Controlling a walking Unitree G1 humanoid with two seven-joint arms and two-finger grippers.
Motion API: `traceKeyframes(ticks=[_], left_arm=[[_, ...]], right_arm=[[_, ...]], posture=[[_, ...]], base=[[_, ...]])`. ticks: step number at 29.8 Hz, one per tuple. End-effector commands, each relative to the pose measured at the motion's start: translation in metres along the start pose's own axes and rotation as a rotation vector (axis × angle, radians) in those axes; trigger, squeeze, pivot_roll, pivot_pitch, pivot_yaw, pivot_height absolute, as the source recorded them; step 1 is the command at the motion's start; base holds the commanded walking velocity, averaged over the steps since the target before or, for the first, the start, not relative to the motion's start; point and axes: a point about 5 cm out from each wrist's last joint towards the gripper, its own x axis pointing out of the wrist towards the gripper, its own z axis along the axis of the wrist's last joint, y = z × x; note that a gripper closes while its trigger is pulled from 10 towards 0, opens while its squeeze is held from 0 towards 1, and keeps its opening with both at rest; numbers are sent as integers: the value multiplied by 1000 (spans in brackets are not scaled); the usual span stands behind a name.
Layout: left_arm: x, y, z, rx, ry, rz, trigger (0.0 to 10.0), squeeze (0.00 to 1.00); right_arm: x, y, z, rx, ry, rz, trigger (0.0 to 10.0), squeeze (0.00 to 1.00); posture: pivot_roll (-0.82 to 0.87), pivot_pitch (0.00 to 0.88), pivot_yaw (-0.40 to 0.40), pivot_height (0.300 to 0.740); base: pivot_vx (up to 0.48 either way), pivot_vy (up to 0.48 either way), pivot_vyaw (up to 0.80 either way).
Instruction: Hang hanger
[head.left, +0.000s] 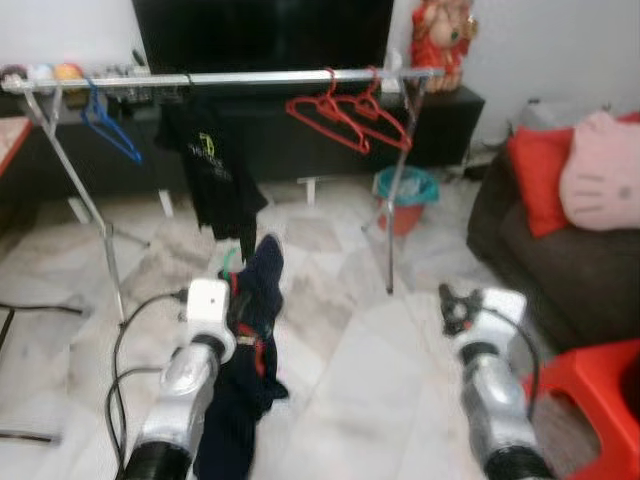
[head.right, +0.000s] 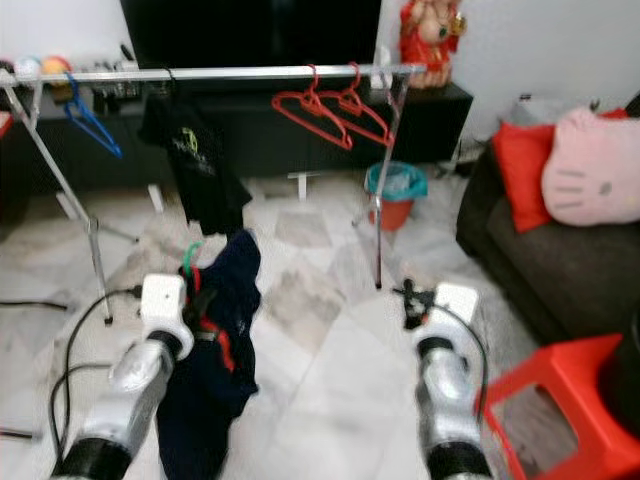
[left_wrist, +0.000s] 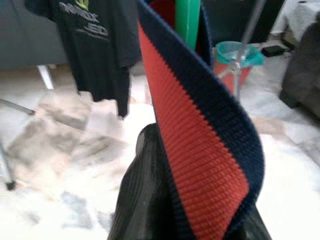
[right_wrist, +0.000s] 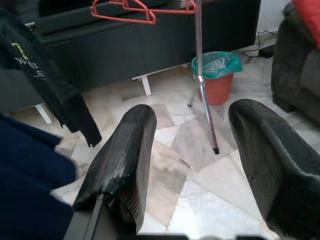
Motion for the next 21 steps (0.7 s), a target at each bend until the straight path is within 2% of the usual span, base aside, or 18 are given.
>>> traceKeyframes(ticks=[1, 13, 21], left_arm=[[4, -9, 7, 8, -32, -23, 10000, 0], [4, -10, 6, 7, -28, -25, 10000, 0], [4, -11, 6, 6, -27, -25, 10000, 0]], right_arm=[[-1, -12, 3, -15, -4, -29, 10000, 0], [-1, -11, 3, -24, -4, -14, 10000, 0], [-1, -10, 2, -24, -6, -3, 10000, 0]], posture=[[-10, 0, -21, 740], [-12, 0, -23, 740], [-11, 0, -23, 740]], base=[[382, 0, 0], [382, 0, 0], [382, 0, 738]])
